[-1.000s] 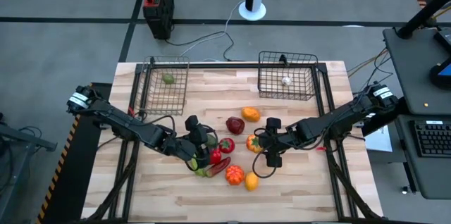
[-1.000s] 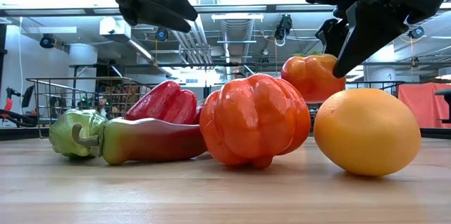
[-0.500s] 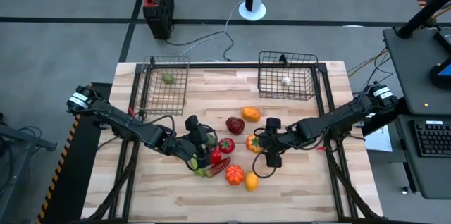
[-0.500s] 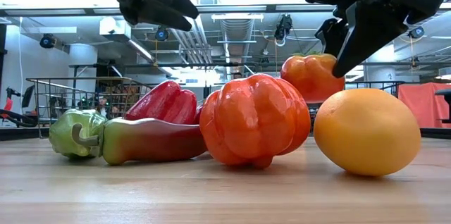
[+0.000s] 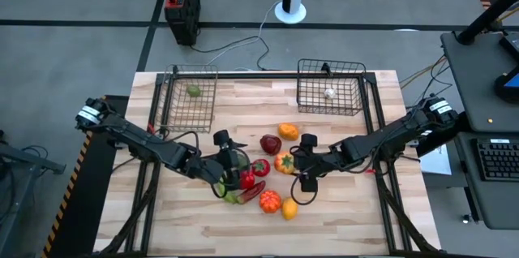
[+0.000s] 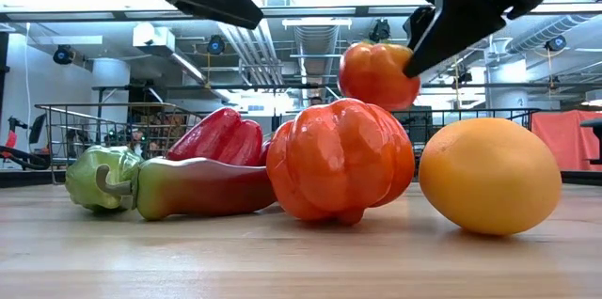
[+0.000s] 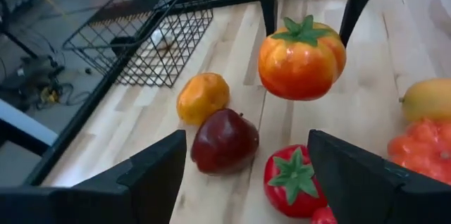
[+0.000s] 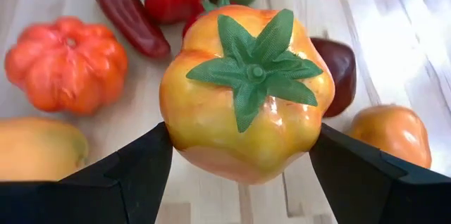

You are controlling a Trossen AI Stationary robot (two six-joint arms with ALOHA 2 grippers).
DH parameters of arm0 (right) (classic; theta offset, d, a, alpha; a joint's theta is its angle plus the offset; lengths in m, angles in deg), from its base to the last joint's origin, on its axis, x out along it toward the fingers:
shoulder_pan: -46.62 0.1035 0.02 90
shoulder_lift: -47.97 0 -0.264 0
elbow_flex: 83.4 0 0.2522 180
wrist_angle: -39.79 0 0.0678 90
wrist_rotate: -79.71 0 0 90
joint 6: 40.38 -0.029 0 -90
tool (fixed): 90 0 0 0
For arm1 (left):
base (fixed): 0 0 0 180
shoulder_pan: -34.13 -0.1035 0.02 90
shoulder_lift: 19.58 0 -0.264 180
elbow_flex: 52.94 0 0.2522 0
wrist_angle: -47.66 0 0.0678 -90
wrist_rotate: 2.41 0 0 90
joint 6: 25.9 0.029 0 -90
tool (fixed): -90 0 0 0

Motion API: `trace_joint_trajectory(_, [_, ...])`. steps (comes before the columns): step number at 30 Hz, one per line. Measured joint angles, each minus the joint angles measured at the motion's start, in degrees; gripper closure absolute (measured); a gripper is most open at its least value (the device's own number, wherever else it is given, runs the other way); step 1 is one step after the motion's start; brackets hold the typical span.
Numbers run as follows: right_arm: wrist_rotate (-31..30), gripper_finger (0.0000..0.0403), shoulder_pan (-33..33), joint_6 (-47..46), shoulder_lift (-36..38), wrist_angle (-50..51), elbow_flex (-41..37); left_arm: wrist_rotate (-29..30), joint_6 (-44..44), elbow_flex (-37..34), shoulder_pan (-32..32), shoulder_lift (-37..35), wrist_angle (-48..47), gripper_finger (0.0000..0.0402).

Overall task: Sort produce into baskets
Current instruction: Put the orange tomato into the brown wire basket

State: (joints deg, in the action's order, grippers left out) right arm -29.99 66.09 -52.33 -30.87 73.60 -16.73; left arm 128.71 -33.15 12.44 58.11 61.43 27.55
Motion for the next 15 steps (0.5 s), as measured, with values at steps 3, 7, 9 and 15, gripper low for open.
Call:
trace_joint_trajectory(3, [0.0,0.0103,0.0,-0.44,0.06,-0.6,0.06,-0.04,2.77,0.0,-0.08,-0.81,-0.18,0.0122])
trace_joint_trajectory(7, [-1.18,0.0103,0.01,-0.44,1.73,0.36,1.74,1.41,7.3,0.0,-0.15,-3.61,-0.38,0.0122])
trace_joint_trajectory(9, [-3.39,0.0103,0.02,-0.44,3.15,1.95,3.76,1.31,9.57,0.0,-0.25,-6.0,-1.15,0.0123])
trace_joint_trajectory(15, [-11.61,0.0103,0.0,-0.83,6.94,10.51,9.62,-3.54,12.17,0.01,-0.9,-14.31,-5.01,0.0123])
